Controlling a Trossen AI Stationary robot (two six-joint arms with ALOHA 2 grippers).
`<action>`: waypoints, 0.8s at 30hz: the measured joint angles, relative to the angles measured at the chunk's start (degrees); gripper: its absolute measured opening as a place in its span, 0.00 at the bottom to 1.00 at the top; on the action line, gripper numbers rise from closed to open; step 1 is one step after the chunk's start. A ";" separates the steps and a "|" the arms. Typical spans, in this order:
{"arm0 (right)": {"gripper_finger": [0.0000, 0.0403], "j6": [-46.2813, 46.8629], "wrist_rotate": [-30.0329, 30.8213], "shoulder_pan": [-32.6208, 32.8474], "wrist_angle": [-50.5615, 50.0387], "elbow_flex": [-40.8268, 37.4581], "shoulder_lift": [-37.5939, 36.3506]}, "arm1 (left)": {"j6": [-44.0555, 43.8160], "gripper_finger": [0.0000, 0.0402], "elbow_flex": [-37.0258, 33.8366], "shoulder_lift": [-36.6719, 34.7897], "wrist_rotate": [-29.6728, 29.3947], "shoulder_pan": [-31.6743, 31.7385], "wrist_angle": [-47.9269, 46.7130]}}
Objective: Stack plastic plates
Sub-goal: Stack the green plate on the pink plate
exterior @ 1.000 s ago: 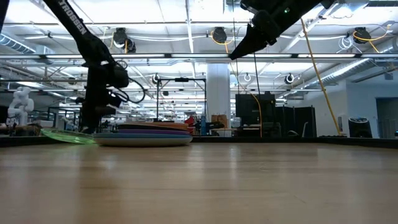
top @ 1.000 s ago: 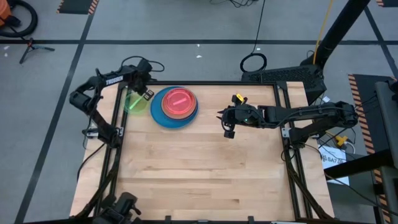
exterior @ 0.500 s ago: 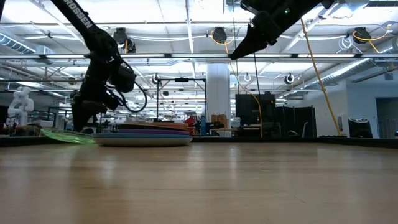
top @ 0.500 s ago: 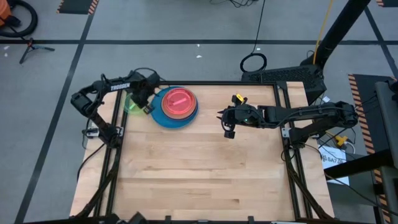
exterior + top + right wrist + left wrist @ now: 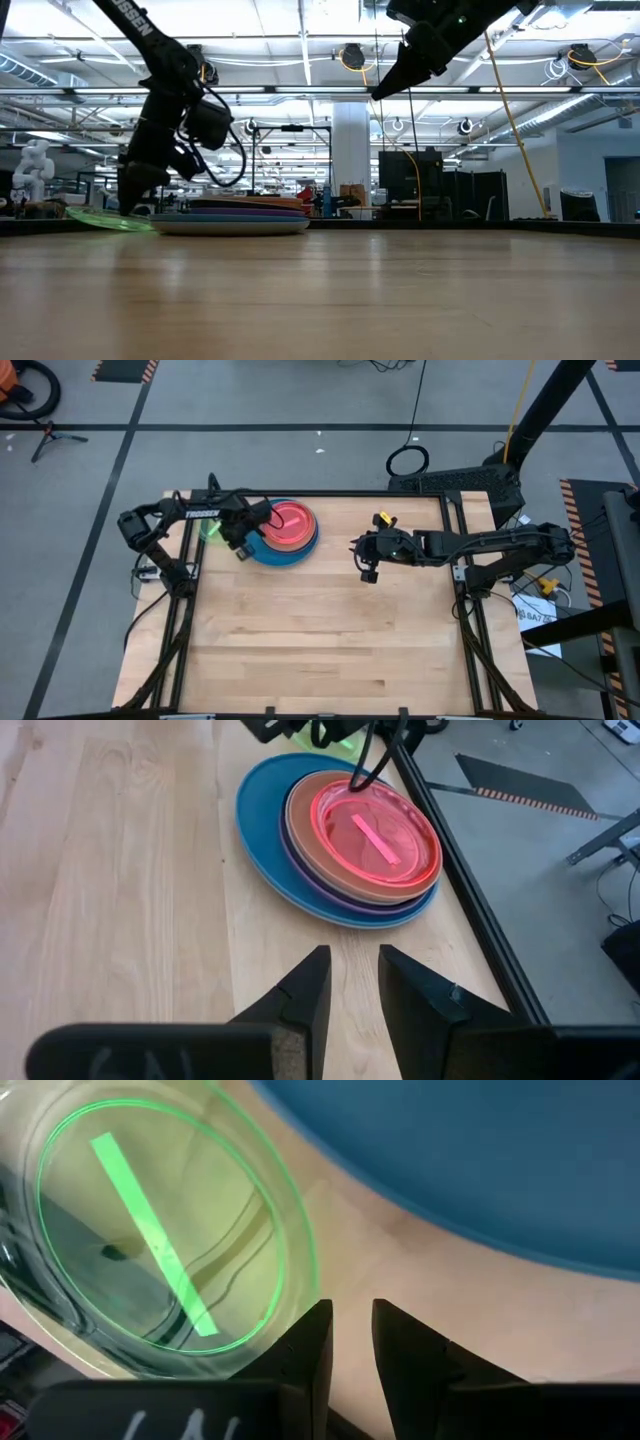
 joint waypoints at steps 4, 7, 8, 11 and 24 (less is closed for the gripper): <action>0.20 -0.13 0.00 0.00 0.04 -0.01 0.36 | -1.25 0.20 0.00 0.00 -0.10 -0.68 0.94; 0.20 -0.13 0.00 0.00 0.29 -0.02 0.29 | -2.27 0.20 0.00 0.00 -1.86 -0.62 1.52; 0.20 -0.10 0.00 0.00 0.21 0.00 0.28 | -2.20 0.20 0.00 0.00 -1.88 -0.56 1.28; 0.20 -0.09 0.02 0.00 0.14 -0.01 0.35 | -2.54 0.19 0.00 0.00 -1.89 -0.64 0.42; 0.20 0.12 0.00 0.00 0.27 -0.02 0.33 | -8.37 0.11 -5.62 -0.02 -4.74 -0.89 5.62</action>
